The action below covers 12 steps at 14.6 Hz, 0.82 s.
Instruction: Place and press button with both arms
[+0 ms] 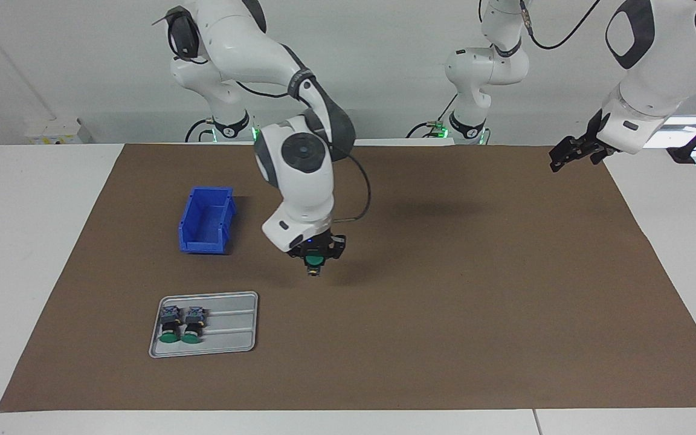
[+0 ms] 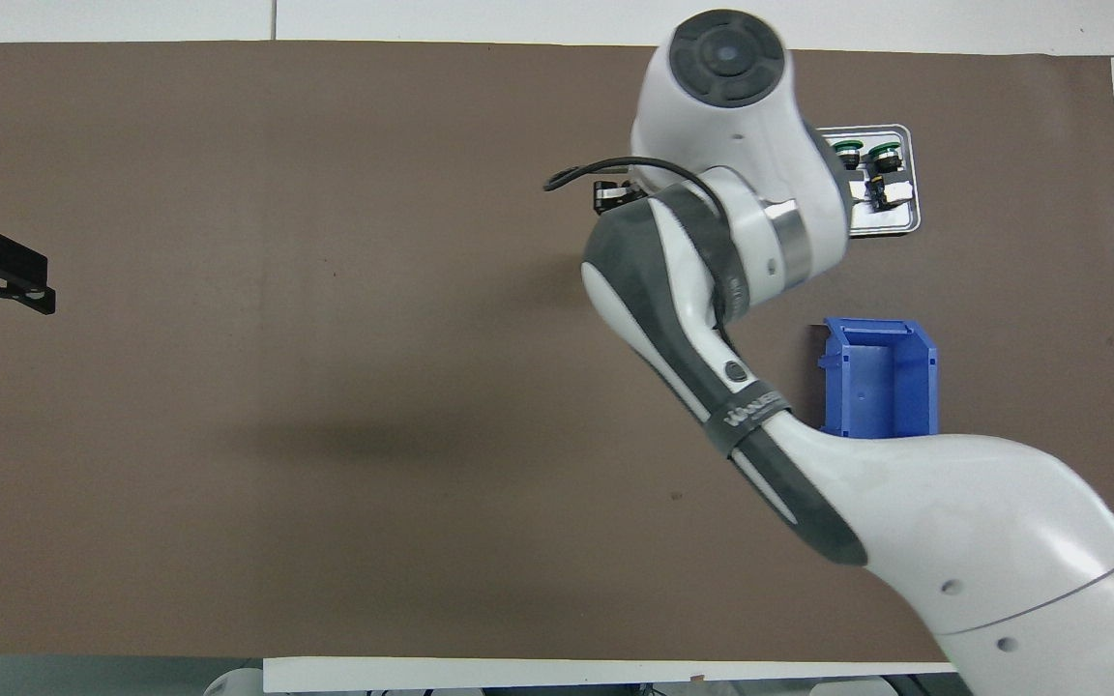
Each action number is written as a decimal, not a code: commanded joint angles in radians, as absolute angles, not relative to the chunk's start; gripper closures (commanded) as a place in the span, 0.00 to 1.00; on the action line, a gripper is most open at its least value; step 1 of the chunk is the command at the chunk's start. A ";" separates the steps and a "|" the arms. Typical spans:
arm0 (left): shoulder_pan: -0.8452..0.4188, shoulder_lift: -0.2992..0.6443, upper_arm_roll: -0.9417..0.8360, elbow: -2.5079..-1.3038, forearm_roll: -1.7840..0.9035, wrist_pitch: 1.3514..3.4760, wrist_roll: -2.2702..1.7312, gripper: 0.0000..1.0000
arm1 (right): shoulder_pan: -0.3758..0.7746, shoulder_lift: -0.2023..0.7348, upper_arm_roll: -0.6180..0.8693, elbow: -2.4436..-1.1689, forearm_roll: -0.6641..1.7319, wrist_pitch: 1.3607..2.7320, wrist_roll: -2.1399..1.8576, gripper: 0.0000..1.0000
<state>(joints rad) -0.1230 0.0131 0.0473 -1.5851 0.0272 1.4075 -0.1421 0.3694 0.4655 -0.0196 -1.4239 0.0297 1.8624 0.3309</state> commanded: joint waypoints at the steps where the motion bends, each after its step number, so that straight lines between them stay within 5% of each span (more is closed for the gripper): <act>1: -0.123 0.011 0.051 -1.583 0.018 1.405 -0.147 0.00 | 0.284 0.416 -0.003 -1.509 0.080 1.842 0.088 1.00; 8: -0.117 0.008 0.054 -1.582 0.026 1.402 -0.149 0.00 | 0.195 0.387 -0.005 -1.552 0.071 1.789 0.054 1.00; 12: -0.112 0.006 0.061 -1.580 0.026 1.402 -0.149 0.00 | 0.176 0.185 -0.006 -1.802 0.069 1.834 0.045 1.00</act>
<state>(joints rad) -0.1125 0.0124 0.0546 -1.5851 0.0273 1.4074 -0.1421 0.1951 0.3381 -0.0193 -1.6083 0.0647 1.7853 0.0679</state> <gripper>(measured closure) 0.000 0.643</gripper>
